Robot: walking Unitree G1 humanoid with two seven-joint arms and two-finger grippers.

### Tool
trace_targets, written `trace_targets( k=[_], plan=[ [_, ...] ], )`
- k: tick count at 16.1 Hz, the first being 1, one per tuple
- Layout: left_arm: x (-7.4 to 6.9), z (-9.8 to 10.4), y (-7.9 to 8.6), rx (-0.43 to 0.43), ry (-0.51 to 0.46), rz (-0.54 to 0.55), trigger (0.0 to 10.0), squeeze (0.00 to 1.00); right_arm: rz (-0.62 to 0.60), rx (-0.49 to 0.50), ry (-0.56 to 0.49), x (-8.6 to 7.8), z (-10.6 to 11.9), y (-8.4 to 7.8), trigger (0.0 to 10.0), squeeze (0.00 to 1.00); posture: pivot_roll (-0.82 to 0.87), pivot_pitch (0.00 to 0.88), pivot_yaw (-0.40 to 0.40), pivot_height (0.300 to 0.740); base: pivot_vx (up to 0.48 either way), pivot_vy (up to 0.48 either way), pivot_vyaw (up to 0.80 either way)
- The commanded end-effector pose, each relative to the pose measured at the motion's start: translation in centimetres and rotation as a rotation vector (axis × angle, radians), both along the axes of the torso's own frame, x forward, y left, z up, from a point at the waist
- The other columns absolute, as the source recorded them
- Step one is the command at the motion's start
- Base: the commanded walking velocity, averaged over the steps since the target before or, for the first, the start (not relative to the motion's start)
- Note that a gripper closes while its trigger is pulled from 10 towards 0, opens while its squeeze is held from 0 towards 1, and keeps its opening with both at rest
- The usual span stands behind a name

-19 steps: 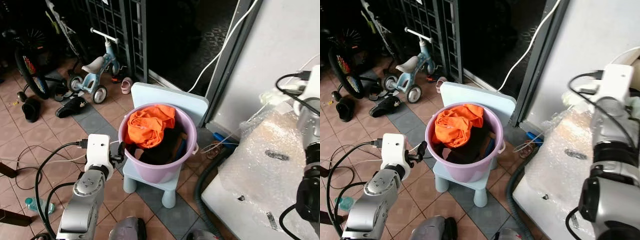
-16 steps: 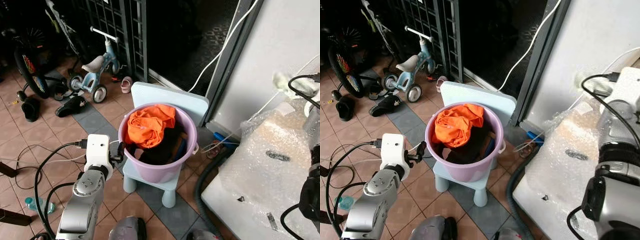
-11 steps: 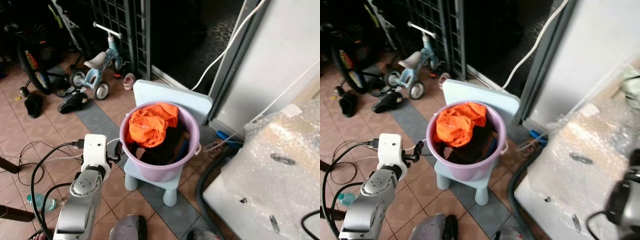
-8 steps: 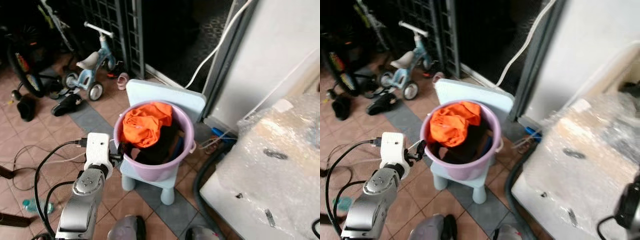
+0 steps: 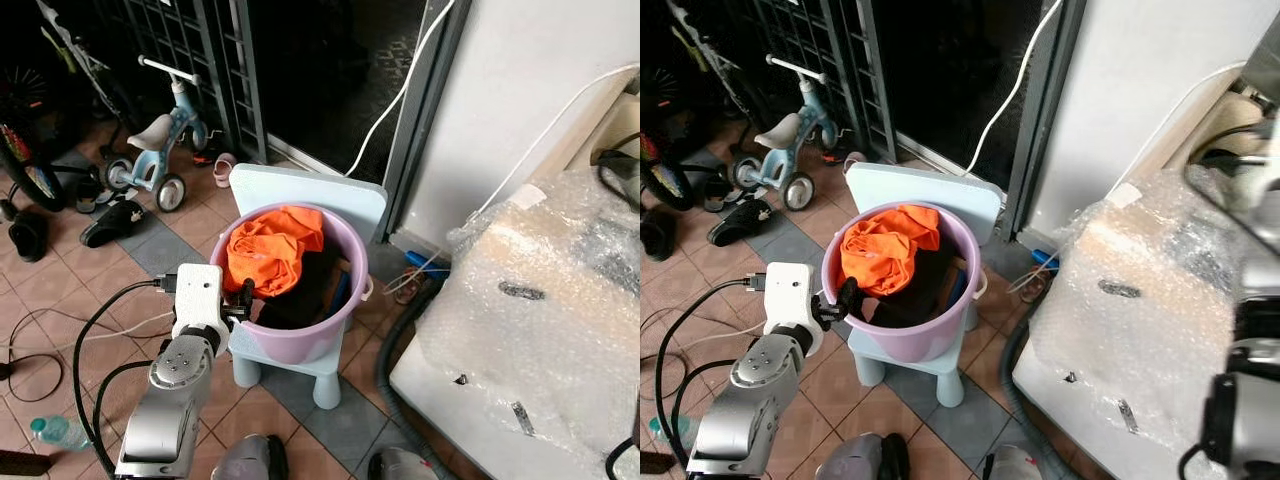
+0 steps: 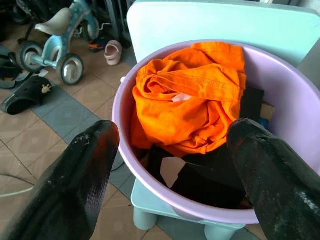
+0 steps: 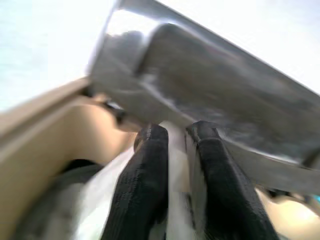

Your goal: Clothes washing

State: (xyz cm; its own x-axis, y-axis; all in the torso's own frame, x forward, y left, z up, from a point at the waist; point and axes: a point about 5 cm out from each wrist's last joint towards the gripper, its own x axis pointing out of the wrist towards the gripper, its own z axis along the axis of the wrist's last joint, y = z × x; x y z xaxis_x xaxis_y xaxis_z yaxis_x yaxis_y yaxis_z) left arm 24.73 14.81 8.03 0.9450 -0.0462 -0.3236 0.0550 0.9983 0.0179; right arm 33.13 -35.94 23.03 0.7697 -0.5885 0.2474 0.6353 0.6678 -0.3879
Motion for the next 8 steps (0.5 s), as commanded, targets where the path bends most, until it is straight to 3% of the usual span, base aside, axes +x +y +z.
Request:
trace_targets(
  k=[1,4,6,8],
  plan=[
    [0.0,0.5,0.0,0.005,-0.025,0.006,10.0,0.00,0.029,0.009,0.006,0.1,-0.3,0.5,10.0,1.00,-0.02,0.061,0.021,0.740,0.000,0.000,0.00],
    [-0.1,0.4,0.1,-0.005,-0.014,0.018,10.0,0.00,0.226,0.053,-0.027,0.4,-1.3,3.7,10.0,1.00,-0.03,0.068,0.023,0.740,0.000,0.000,0.00],
    [-0.1,0.4,0.0,-0.012,-0.014,0.007,10.0,0.00,0.254,0.048,-0.036,0.3,-1.5,4.5,10.0,1.00,-0.03,0.069,0.022,0.740,0.000,0.000,0.00],
    [-0.1,0.6,-0.1,-0.015,-0.024,-0.007,10.0,0.00,0.382,0.059,-0.118,0.0,-1.3,7.5,10.0,1.00,-0.03,0.068,0.025,0.740,0.000,0.000,0.00]
  ],
)
